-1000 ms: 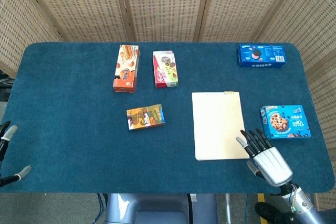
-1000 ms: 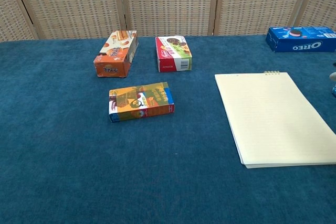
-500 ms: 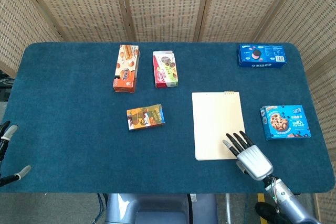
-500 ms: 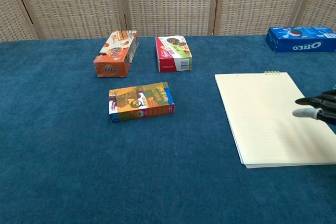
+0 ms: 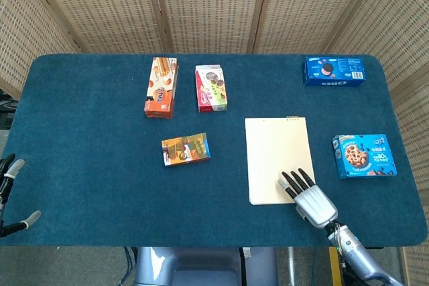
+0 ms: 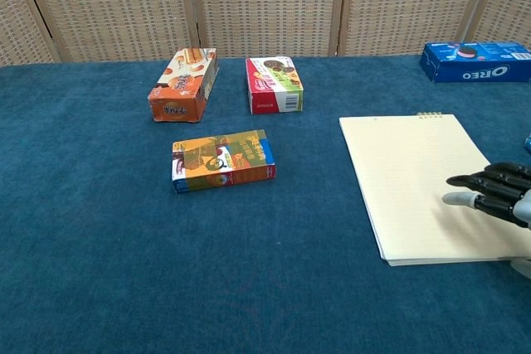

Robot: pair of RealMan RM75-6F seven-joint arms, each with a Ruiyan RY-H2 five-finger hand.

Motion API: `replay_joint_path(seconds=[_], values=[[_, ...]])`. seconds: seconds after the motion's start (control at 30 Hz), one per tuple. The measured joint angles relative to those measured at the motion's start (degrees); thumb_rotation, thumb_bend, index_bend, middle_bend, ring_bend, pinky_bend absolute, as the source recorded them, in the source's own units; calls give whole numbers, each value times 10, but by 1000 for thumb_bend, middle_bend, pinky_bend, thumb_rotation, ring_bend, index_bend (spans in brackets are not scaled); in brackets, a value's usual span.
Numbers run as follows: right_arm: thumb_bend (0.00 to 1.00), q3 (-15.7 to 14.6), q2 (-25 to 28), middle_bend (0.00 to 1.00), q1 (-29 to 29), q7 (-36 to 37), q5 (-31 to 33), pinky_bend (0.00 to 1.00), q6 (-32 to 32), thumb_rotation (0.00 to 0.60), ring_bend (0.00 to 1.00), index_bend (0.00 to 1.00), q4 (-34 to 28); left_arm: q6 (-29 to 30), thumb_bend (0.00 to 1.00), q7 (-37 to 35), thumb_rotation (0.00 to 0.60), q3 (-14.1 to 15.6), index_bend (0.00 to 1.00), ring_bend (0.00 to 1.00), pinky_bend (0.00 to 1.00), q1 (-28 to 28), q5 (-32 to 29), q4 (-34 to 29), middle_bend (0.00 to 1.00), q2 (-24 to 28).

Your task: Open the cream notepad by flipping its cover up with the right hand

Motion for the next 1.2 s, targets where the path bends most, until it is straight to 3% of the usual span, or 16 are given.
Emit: replay_joint_path(seconds=[0.37, 0.6, 0.83, 1.2], values=[[468, -2, -24, 0, 6, -6, 11, 0, 4, 600, 0, 0, 27, -1, 13, -3, 600, 0, 0, 0, 0, -1, -1, 0, 0, 1], [549, 0, -33, 4, 11, -12, 23, 0, 1, 600, 0, 34, 36, -3, 13, -2, 600, 0, 0, 0, 0, -1, -1, -1, 0, 1], [620, 3, -41, 80, 16, -12, 25, 0, 11, 600, 1, 101, 43, -4, 13, -3, 600, 0, 0, 0, 0, -2, -2, -1, 0, 2], [620, 13, -64, 76, 31, -1, 28, 0, 28, 600, 7, 111, 69, -7, 12, -3, 600, 0, 0, 0, 0, -3, -2, -1, 0, 2]])
